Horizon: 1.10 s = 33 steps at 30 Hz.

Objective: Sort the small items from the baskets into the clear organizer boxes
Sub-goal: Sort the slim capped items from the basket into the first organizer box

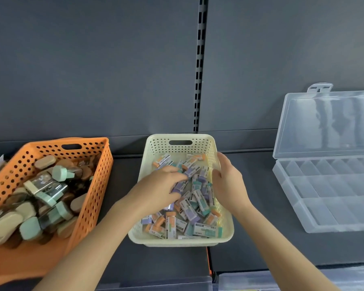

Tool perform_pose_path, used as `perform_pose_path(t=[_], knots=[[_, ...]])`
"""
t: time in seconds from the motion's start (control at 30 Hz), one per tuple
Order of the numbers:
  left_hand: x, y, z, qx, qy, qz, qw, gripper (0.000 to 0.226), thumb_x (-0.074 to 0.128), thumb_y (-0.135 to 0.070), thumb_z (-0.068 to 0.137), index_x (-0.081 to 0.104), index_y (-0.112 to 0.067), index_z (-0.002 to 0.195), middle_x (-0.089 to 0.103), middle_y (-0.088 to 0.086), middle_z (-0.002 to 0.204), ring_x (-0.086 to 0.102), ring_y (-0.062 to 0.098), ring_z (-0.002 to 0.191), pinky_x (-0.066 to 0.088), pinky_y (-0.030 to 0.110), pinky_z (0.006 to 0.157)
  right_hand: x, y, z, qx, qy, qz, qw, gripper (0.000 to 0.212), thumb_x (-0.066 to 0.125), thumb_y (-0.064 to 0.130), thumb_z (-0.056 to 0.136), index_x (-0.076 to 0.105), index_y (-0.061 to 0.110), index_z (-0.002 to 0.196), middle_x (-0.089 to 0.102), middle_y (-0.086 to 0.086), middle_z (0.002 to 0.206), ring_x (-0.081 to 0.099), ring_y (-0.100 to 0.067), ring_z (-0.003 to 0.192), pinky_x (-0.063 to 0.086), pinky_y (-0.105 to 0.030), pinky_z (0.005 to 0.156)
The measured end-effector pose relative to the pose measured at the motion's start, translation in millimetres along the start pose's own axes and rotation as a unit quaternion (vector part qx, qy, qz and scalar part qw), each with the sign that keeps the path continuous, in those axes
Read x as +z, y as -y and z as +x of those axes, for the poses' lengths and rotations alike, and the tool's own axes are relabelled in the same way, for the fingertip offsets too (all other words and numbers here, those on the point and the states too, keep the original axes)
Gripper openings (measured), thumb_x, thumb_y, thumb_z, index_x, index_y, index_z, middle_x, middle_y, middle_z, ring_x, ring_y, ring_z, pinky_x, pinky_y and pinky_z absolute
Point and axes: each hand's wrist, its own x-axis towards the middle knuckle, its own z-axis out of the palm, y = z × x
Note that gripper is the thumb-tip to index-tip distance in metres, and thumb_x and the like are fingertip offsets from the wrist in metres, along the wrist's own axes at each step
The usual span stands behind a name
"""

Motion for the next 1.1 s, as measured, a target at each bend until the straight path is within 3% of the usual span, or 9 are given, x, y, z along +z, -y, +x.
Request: perform_pose_path(t=[0.13, 0.27, 0.4, 0.47, 0.57, 0.67, 0.8, 0.93, 1.1], knots=[[-3, -1, -13, -0.006, -0.002, 0.039, 0.999, 0.044, 0.06, -0.024, 0.088, 0.051, -0.026, 0.131, 0.046, -0.007, 0.133, 0.049, 0.011, 0.114, 0.045, 0.035, 0.095, 0, -1, 0, 0.015, -0.006, 0.01, 1.0, 0.041, 0.036, 0.005, 0.09, 0.046, 0.023, 0.125, 0.064, 0.007, 0.088, 0.063, -0.019, 0.071, 0.052, -0.033, 0.058], [1, 2, -17, 0.005, 0.0, 0.093, 0.996, 0.037, 0.062, -0.023, 0.087, 0.057, -0.019, 0.123, 0.046, -0.005, 0.126, 0.051, 0.014, 0.108, 0.049, 0.037, 0.088, -1, 5, -3, 0.021, -0.01, 0.001, 1.0, 0.04, 0.044, 0.006, 0.09, 0.047, 0.022, 0.126, 0.061, 0.007, 0.097, 0.063, -0.015, 0.085, 0.054, -0.028, 0.064], [2, 1, -17, 0.009, -0.015, 0.105, 0.994, 0.033, 0.063, -0.027, 0.086, 0.058, -0.022, 0.118, 0.052, -0.005, 0.117, 0.052, 0.014, 0.103, 0.05, 0.034, 0.084, -4, 13, -22, -0.148, -0.071, -0.193, 0.967, 0.045, 0.05, 0.0, 0.087, 0.047, 0.011, 0.13, 0.055, -0.005, 0.126, 0.048, -0.029, 0.116, 0.047, -0.037, 0.09], [3, 0, -19, 0.022, -0.018, 0.105, 0.994, 0.033, 0.063, -0.029, 0.086, 0.06, -0.026, 0.118, 0.056, -0.006, 0.113, 0.054, 0.014, 0.101, 0.05, 0.033, 0.081, -2, 17, -28, -0.184, -0.006, -0.227, 0.956, 0.046, 0.051, -0.001, 0.087, 0.048, 0.01, 0.131, 0.05, -0.005, 0.134, 0.052, -0.03, 0.114, 0.051, -0.04, 0.088], [2, -1, -21, 0.022, -0.022, 0.107, 0.994, 0.027, 0.063, -0.026, 0.086, 0.06, -0.026, 0.113, 0.058, -0.006, 0.107, 0.055, 0.014, 0.096, 0.047, 0.028, 0.074, 2, 24, -32, -0.154, 0.119, -0.294, 0.936, 0.047, 0.054, 0.006, 0.088, 0.046, 0.017, 0.132, 0.053, -0.006, 0.124, 0.059, -0.031, 0.102, 0.053, -0.042, 0.08], [0, -3, -21, 0.005, -0.029, 0.135, 0.99, 0.017, 0.054, -0.01, 0.087, 0.057, -0.018, 0.102, 0.054, -0.003, 0.101, 0.053, 0.017, 0.091, 0.047, 0.031, 0.07, 8, 30, -33, -0.147, 0.166, -0.411, 0.884, 0.041, 0.056, 0.006, 0.088, 0.048, 0.015, 0.127, 0.052, -0.007, 0.114, 0.055, -0.028, 0.102, 0.051, -0.04, 0.078], [-1, -11, -26, -0.003, -0.026, 0.185, 0.982, 0.014, 0.052, -0.012, 0.089, 0.055, -0.015, 0.102, 0.055, 0.003, 0.102, 0.051, 0.023, 0.095, 0.041, 0.033, 0.069, 14, 35, -37, -0.162, 0.189, -0.488, 0.837, 0.038, 0.058, 0.005, 0.088, 0.054, 0.014, 0.124, 0.053, -0.007, 0.115, 0.054, -0.028, 0.105, 0.045, -0.037, 0.086], [0, -11, -28, -0.007, -0.045, 0.208, 0.977, 0.015, 0.052, -0.009, 0.088, 0.056, -0.015, 0.102, 0.058, 0.004, 0.101, 0.055, 0.025, 0.093, 0.041, 0.033, 0.068, 13, 34, -36, -0.149, 0.168, -0.415, 0.882, 0.029, 0.055, 0.0, 0.086, 0.059, 0.012, 0.113, 0.049, -0.007, 0.112, 0.056, -0.028, 0.092, 0.049, -0.036, 0.066], [-8, -19, -22, -0.041, -0.015, 0.225, 0.973, 0.026, 0.047, 0.003, 0.088, 0.055, -0.008, 0.11, 0.059, 0.011, 0.102, 0.061, 0.029, 0.091, 0.039, 0.032, 0.065, 7, 41, -36, -0.095, 0.075, -0.238, 0.964, 0.023, 0.058, 0.012, 0.088, 0.062, 0.009, 0.11, 0.048, -0.005, 0.116, 0.058, -0.025, 0.091, 0.05, -0.034, 0.08]])
